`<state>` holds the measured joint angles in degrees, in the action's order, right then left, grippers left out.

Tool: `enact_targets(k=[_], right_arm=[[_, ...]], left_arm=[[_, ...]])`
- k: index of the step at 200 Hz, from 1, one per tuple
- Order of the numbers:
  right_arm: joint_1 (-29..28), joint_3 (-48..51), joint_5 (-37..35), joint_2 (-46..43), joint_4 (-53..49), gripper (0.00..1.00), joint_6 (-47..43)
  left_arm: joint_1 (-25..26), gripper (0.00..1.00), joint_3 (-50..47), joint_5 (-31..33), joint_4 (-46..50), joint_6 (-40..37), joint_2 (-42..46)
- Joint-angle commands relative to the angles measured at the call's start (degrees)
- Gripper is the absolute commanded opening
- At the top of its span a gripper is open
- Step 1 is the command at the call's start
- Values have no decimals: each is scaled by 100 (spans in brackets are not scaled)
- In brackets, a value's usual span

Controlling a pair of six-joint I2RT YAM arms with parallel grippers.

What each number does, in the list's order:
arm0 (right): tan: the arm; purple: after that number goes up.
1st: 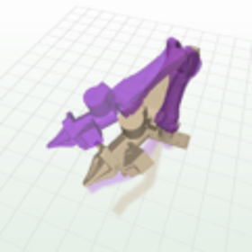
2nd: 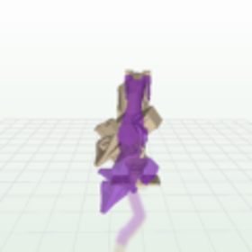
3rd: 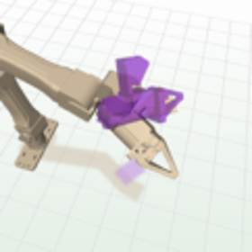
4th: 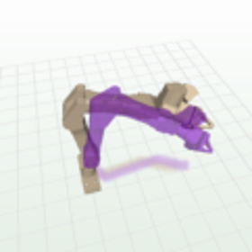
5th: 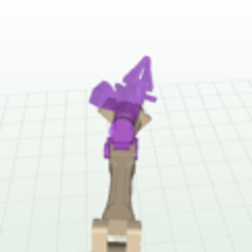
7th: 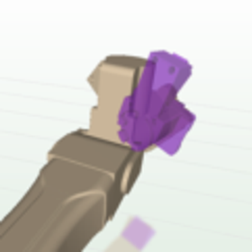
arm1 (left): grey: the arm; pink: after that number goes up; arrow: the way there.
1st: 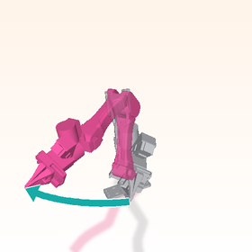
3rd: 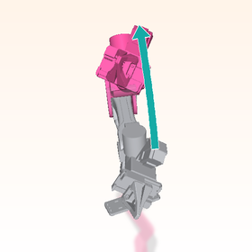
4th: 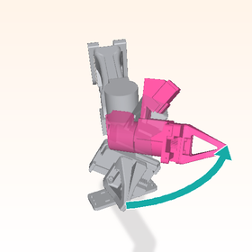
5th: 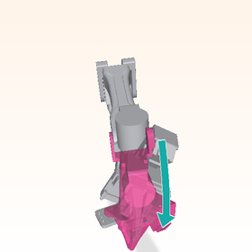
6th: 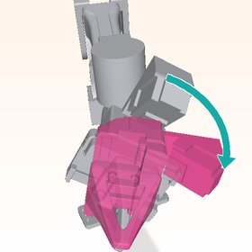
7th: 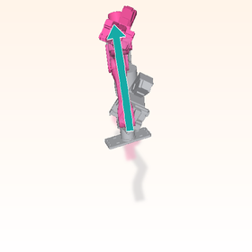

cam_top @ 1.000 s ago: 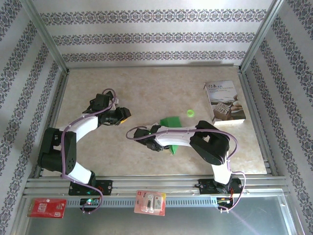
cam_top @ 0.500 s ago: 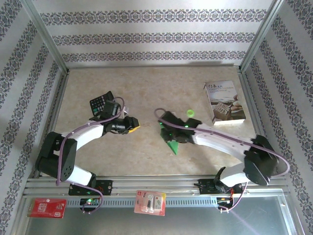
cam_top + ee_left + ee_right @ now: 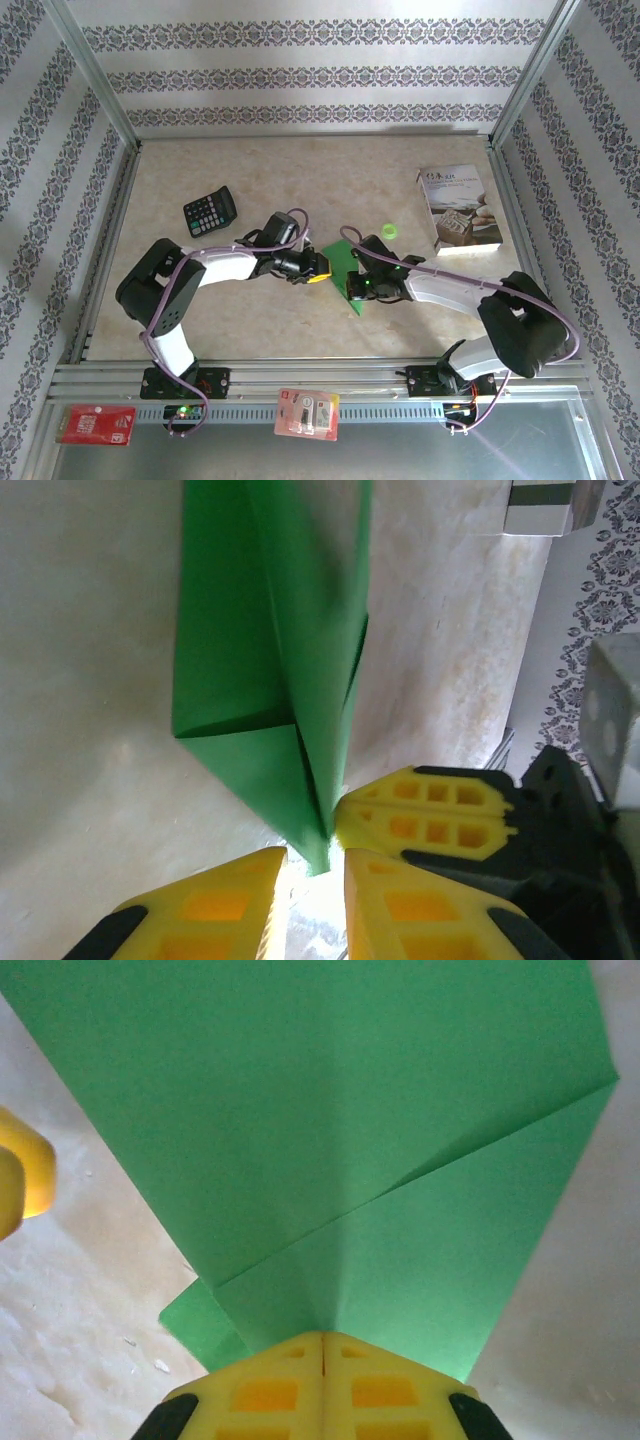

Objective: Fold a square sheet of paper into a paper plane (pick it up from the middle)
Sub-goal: Rotate the paper at the center of the table.

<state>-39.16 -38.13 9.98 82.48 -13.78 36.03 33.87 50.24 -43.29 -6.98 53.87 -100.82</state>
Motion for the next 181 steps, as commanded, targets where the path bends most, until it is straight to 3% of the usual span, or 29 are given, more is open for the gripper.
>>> enact_targets(k=[1, 34, 98, 140, 181], right_arm=[[-37, 119, 146, 174, 508, 4, 206], [-127, 183, 119, 466, 757, 3, 390], [-410, 523, -154, 537, 1482, 2, 1357], [-651, 777, -451, 164, 1846, 5, 2022], [-215, 933, -271, -810, 1364, 13, 1499]], left_arm=[[15, 19, 221, -178, -181, 109, -82], [15, 15, 176, 214, 322, -151, 128], [26, 8, 359, -313, -179, 87, -455], [-24, 6, 892, -278, 729, -581, -956], [-161, 5, 1488, -233, 1903, -1674, -1288]])
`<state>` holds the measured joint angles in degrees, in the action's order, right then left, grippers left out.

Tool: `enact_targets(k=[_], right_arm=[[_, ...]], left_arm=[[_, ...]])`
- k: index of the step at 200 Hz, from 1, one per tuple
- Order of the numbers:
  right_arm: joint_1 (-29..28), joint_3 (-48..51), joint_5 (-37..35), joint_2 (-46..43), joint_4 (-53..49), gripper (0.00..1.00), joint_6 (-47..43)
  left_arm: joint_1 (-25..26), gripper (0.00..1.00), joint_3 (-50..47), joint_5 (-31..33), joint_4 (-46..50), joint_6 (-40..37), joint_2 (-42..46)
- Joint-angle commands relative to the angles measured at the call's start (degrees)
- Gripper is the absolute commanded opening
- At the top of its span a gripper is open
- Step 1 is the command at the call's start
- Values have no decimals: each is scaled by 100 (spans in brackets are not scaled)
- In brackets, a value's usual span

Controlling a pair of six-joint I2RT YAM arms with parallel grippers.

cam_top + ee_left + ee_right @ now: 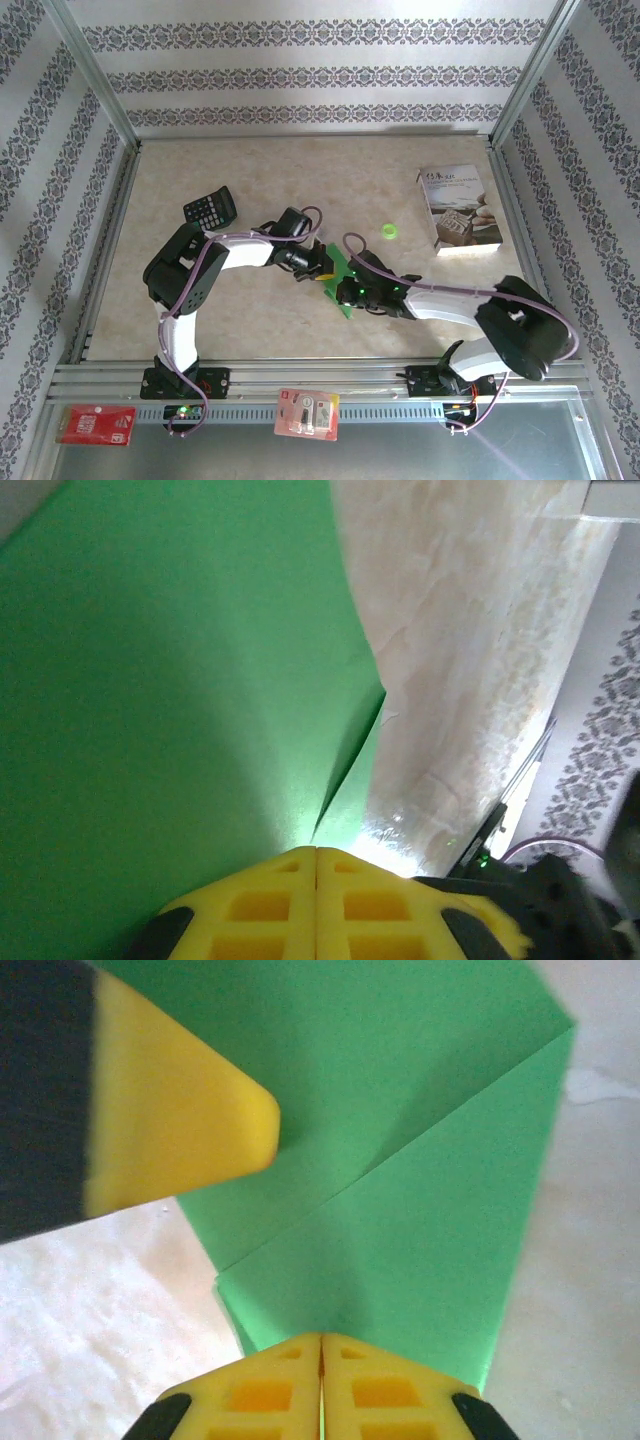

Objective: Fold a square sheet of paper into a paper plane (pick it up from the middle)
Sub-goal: Rotate the paper at the center of the table.

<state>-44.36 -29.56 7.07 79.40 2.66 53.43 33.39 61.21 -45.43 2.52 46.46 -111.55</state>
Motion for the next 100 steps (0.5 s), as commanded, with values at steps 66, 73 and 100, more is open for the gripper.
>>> enact_targets(k=[66, 73, 100], right_arm=[[1905, -210, 1475, -615, -1149, 24, -1501], [2025, -257, 1557, -532, -1199, 25, -1556], [2301, -368, 1838, -246, -1076, 26, -1607]], left_arm=[[-120, 7, 1882, -109, 2510, -2638, -1154], [-122, 9, 2078, -97, 2639, -2793, -1231], [-120, 14, 3002, -112, 3181, -3240, -1592]])
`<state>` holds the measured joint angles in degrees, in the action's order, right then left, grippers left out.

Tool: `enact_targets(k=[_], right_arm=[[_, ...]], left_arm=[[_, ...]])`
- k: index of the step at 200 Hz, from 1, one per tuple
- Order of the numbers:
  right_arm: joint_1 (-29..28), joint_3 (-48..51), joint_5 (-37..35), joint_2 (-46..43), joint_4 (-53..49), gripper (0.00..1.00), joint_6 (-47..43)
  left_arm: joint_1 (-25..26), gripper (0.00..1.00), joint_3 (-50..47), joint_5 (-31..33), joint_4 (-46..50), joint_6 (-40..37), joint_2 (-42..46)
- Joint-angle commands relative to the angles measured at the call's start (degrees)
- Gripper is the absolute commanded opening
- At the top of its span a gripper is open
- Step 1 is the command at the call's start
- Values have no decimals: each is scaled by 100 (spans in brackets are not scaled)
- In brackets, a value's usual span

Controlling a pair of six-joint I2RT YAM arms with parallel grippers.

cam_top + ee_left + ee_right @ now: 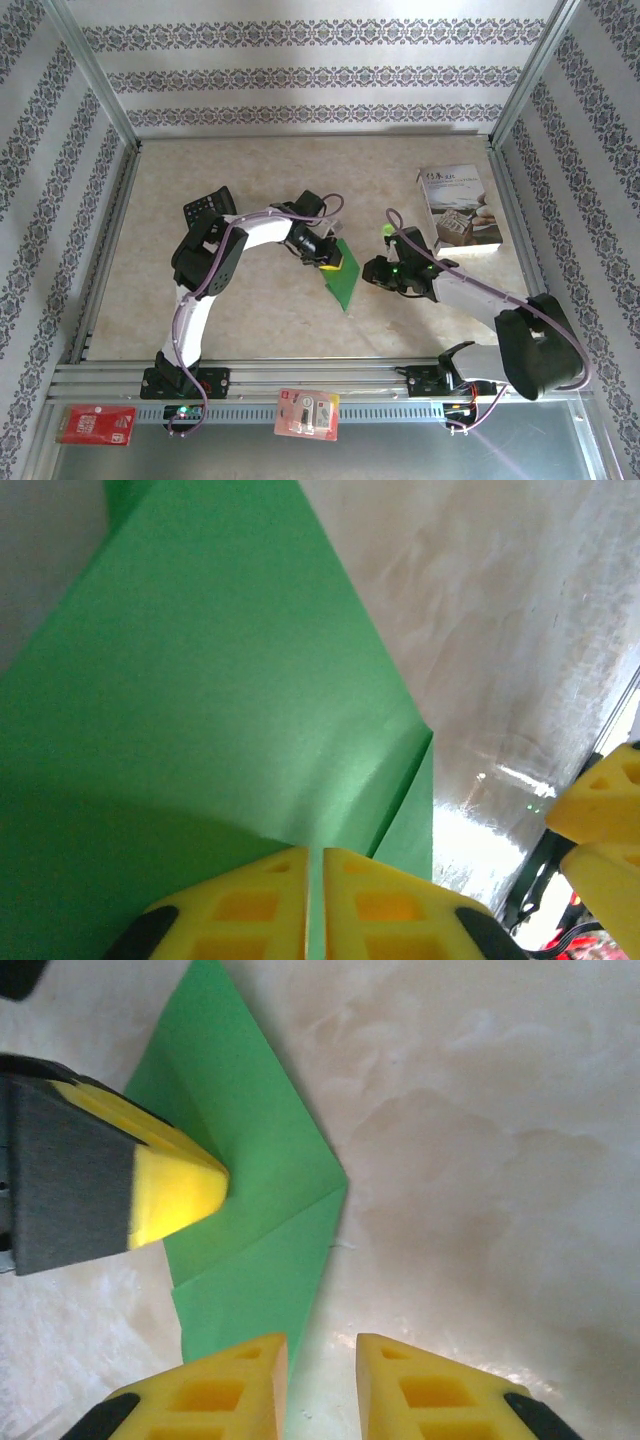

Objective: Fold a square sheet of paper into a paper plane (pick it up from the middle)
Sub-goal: Rotate the paper at the center of the table.

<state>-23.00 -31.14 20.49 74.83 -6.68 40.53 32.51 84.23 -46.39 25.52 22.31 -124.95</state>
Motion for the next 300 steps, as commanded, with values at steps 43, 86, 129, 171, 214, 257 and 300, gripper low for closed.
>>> enact_targets(k=[43, 86, 129, 171, 214, 257, 300], right_arm=[[332, -272, 416, 199, -96, 29, -321], [655, -413, 450, 338, -270, 33, -504], [787, -601, 633, 605, -235, 38, -576], [658, -630, 816, 665, -242, 43, -568], [626, -739, 980, 745, -380, 45, -654], [448, -1005, 1209, 1130, -425, 48, -719], [332, -1250, 1211, 1560, -385, 49, -757]], left_arm=[[-30, 24, 675, 303, 402, -283, 436], [441, 24, -1620, 385, -1501, 1753, 1785], [893, 17, -2215, 30, -2236, 2342, 1571], [716, 10, -2066, -61, -1409, 1567, 1337], [517, 8, -1758, -301, -315, 496, 1133], [340, 8, -1576, -248, 442, -377, 955], [289, 8, -1536, -123, 506, -511, 959]])
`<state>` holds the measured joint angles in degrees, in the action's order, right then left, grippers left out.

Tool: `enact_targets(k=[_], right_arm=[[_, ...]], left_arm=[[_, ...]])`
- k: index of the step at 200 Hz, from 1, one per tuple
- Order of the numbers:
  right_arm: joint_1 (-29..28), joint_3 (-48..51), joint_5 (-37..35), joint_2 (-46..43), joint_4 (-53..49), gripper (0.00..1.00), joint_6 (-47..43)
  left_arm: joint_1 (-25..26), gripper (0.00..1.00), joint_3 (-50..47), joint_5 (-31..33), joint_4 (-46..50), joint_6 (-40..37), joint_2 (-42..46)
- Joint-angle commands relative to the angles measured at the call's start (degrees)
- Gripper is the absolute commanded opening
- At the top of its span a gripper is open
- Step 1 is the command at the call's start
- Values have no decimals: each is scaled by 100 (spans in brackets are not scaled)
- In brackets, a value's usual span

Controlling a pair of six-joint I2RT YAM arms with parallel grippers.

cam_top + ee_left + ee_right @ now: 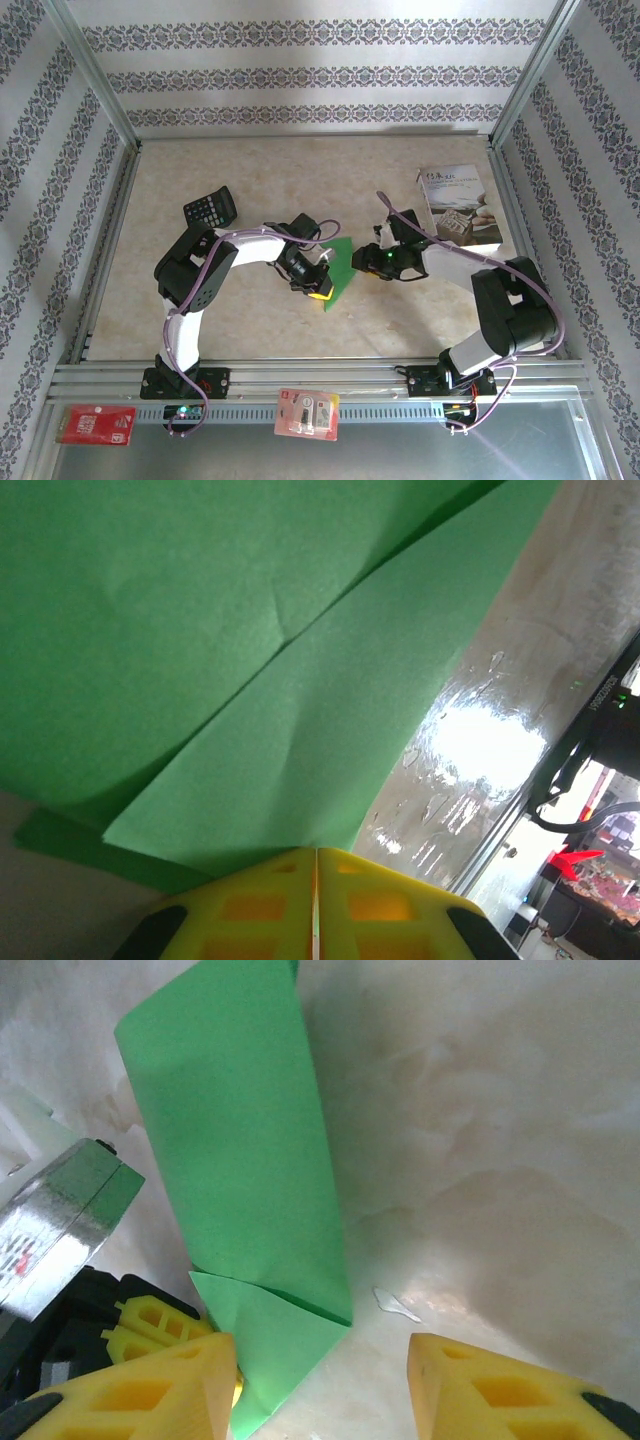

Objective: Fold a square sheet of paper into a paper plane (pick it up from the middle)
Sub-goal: Rotate the paper at the center of the table.

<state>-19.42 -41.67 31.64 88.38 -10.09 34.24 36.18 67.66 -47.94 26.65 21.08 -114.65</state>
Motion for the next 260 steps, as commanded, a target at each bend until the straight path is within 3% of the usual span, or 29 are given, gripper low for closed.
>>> enact_targets(k=[1, 58, 122, 172, 188, 210, 260], right_arm=[[-31, -199, 97, 214, -41, 49, -128], [-55, -236, 484, 694, 448, 43, 4], [-53, -28, 449, 621, 656, 10, 162], [-155, 607, 296, -60, 1354, 0, 1636], [-308, 841, 78, -392, 1537, 0, 2243], [-523, 1032, -202, -770, 1606, 0, 2844], [-655, 1322, -330, -1125, 1847, 0, 3706]], left_arm=[[-82, 8, 118, 31, 393, -387, -68], [-87, 8, 104, 48, 393, -377, -75], [-94, 9, 109, 59, 335, -313, 18], [-51, 24, -379, 257, -319, -78, 1026], [38, 30, -887, 604, -949, 91, 1642], [413, 40, -1430, 1595, -1454, 40, 2370], [1326, 53, -2115, 3590, -2143, -376, 3041]])
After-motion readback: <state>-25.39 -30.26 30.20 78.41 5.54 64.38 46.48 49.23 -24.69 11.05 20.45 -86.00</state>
